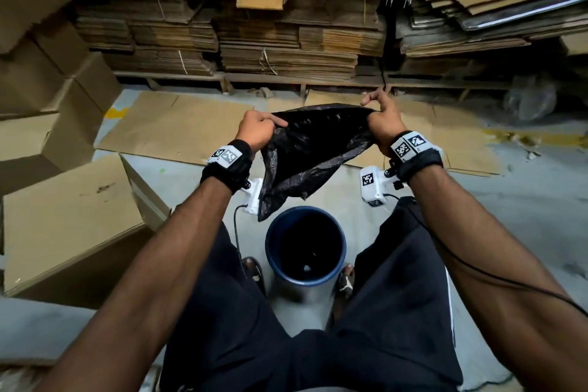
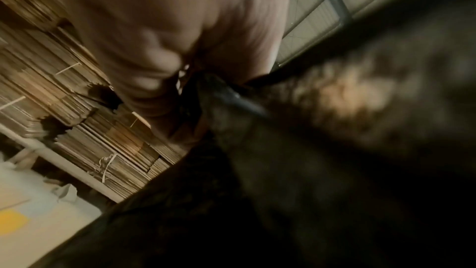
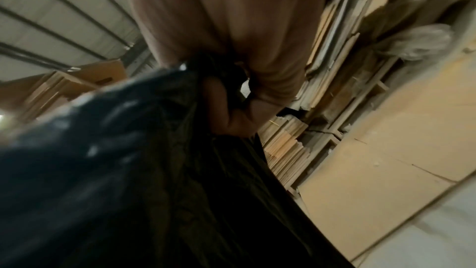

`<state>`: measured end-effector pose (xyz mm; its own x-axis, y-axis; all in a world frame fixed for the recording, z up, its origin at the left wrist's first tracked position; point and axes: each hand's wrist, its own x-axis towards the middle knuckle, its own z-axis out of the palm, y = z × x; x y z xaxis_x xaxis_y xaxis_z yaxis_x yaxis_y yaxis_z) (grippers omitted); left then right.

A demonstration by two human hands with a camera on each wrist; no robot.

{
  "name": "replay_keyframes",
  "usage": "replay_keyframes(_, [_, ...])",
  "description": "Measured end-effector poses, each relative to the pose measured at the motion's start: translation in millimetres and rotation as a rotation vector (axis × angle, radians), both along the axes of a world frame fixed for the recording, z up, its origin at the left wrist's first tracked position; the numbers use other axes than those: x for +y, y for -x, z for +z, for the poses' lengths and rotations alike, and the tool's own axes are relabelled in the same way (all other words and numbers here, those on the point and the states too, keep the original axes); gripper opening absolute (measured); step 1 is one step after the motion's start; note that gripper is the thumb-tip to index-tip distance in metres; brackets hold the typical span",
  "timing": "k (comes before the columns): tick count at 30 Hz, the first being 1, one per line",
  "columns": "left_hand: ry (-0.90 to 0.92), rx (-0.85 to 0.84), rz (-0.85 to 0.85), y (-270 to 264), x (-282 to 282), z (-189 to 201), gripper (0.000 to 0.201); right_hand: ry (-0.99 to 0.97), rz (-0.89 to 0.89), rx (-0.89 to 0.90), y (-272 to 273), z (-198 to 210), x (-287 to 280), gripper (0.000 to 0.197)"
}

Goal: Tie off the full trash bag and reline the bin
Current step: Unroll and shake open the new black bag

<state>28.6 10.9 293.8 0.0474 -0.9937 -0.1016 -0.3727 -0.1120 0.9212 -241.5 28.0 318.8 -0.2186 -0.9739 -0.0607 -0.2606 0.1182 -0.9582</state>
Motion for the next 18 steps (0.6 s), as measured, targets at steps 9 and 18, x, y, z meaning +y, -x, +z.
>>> replay_keyframes(9, [-0.151,0.158,0.133,9.5,20.4,-8.9,0.031,-0.318,-0.024,-0.059,2.0,-5.2,6.1,0.019])
replay_keyframes(18, [-0.361,0.356,0.214,6.3,31.9,-6.4,0.031,-0.426,-0.004,0.105,-1.4,-7.7,14.8,0.006])
